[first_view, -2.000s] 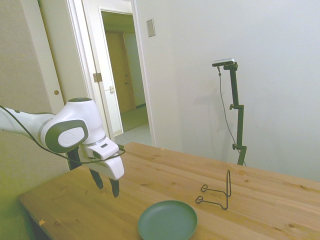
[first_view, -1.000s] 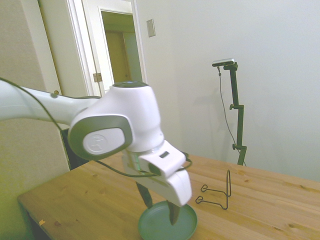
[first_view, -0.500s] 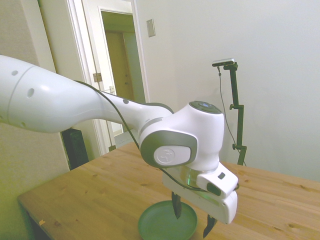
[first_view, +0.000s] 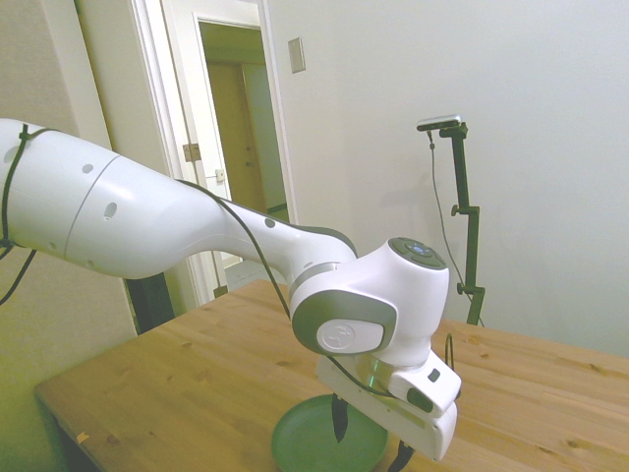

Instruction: Load the plate

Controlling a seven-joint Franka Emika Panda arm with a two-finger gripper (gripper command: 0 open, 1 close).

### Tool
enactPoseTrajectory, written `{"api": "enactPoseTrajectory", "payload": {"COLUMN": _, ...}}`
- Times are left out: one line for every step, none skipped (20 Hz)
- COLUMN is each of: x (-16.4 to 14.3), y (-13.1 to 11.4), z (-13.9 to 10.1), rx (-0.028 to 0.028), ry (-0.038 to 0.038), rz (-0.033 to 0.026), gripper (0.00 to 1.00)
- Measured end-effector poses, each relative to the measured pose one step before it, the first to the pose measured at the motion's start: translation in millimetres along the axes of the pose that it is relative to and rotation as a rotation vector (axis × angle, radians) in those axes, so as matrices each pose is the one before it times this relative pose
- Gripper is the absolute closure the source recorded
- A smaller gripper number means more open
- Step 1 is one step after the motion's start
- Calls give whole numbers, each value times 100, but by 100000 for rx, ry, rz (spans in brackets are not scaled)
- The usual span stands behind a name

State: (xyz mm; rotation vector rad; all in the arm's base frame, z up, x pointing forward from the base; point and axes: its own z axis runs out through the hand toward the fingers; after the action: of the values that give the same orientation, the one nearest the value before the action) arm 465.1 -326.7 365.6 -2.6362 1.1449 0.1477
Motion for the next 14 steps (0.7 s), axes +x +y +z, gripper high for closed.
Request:
{"api": "enactPoseTrajectory", "payload": {"x": -113, "y": -443, "z": 393, "rx": 140, "ry": -723, "rz": -597, "gripper": 100}}
{"api": "enactPoseTrajectory", "payload": {"x": -97, "y": -299, "z": 401, "rx": 417, "ry": -726, "rz": -188, "gripper": 100}}
{"api": "enactPoseTrajectory", "payload": {"x": -99, "y": -178, "z": 397, "rx": 481, "ry": -682, "rz": 60, "gripper": 100}}
{"api": "enactPoseTrajectory", "payload": {"x": -49, "y": -61, "z": 365, "rx": 73, "ry": -568, "rz": 58, "gripper": 100}}
{"api": "enactPoseTrajectory", "payload": {"x": 11, "y": -30, "z": 1, "rx": 224, "ry": 110, "rz": 72, "gripper": 100}}
{"api": "enactPoseTrajectory", "payload": {"x": -2, "y": 10, "z": 10, "rx": 209, "ry": -26, "rz": 135, "gripper": 100}}
{"api": "enactPoseTrajectory", "payload": {"x": 6, "y": 20, "z": -9, "rx": 112, "ry": 13, "rz": 95, "gripper": 100}}
{"api": "enactPoseTrajectory", "payload": {"x": -6, "y": 15, "z": 23, "rx": 133, "ry": -56, "rz": 108, "gripper": 100}}
{"api": "enactPoseTrajectory", "payload": {"x": -17, "y": 27, "z": 74, "rx": 317, "ry": -48, "rz": 238, "gripper": 100}}
{"api": "enactPoseTrajectory", "payload": {"x": -7, "y": 42, "z": 60, "rx": 210, "ry": -10, "rz": 207, "gripper": 100}}
{"api": "enactPoseTrajectory", "payload": {"x": 18, "y": 66, "z": 38, "rx": 197, "ry": 125, "rz": 245, "gripper": 100}}
{"api": "enactPoseTrajectory", "payload": {"x": 32, "y": 79, "z": 32, "rx": 160, "ry": 126, "rz": 255, "gripper": 100}}
{"api": "enactPoseTrajectory", "payload": {"x": 38, "y": 58, "z": 36, "rx": 48, "ry": 92, "rz": 157, "gripper": 100}}
{"api": "enactPoseTrajectory", "payload": {"x": 27, "y": 35, "z": 43, "rx": 13, "ry": -15, "rz": 102, "gripper": 100}}
